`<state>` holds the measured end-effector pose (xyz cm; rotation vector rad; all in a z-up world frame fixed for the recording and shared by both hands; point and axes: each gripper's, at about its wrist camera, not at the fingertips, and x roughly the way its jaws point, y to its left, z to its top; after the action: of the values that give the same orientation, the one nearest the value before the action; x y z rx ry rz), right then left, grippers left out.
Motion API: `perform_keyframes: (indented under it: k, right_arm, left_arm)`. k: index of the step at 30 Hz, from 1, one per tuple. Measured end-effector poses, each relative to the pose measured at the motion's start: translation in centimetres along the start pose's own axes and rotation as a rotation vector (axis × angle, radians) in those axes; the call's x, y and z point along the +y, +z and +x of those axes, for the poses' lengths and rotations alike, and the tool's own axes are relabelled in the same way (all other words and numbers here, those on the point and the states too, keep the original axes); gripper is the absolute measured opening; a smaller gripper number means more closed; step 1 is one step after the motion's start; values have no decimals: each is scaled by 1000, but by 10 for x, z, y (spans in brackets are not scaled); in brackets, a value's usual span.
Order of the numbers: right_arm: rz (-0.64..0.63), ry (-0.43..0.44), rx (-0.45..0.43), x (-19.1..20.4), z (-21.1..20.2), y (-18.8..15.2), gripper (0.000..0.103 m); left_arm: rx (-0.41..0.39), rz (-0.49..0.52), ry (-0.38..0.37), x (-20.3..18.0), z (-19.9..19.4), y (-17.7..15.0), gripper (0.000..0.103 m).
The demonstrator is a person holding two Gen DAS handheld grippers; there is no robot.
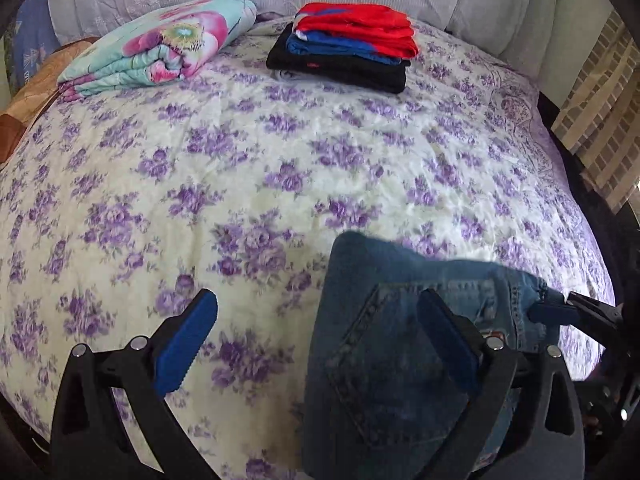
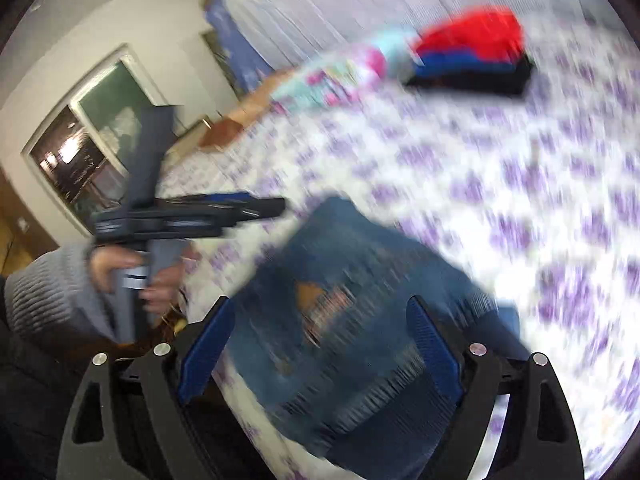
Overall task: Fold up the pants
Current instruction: 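Grasp the folded jeans bundle with the right gripper and lift it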
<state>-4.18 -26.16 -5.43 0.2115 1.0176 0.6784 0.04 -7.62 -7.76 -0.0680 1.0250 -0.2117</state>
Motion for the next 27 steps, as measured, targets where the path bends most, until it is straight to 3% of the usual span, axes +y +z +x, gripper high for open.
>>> perform_keyframes:
  k: [3, 7, 10, 12, 16, 19, 22, 27]
  right_arm:
    - [-27, 39, -35, 3, -10, 3, 88]
    - [78, 49, -176, -12, -45, 0, 88]
    - [255, 25, -214, -39, -59, -13, 88]
    - [389, 2, -227, -58, -67, -27, 88]
    - [663, 94, -272, -80, -61, -66, 88]
    - [808, 129, -304, -86, -47, -88, 88]
    - [857, 135, -340, -83, -39, -98, 88]
    - [842, 97, -328, -71, -34, -98, 88]
  left_arm:
    - [68, -54, 52, 7, 19, -26, 98]
    - [117, -237, -39, 28, 18, -31, 98]
    - [107, -196, -98, 31, 6, -29, 98]
    - [107, -172, -190, 31, -3, -28, 98]
    - [190, -147, -407, 23, 3, -33, 98]
    - [267, -127, -499, 19, 20, -46, 98]
    - [349, -166, -580, 27, 38, -56, 98]
    - [381, -192, -636, 31, 55, -58, 98]
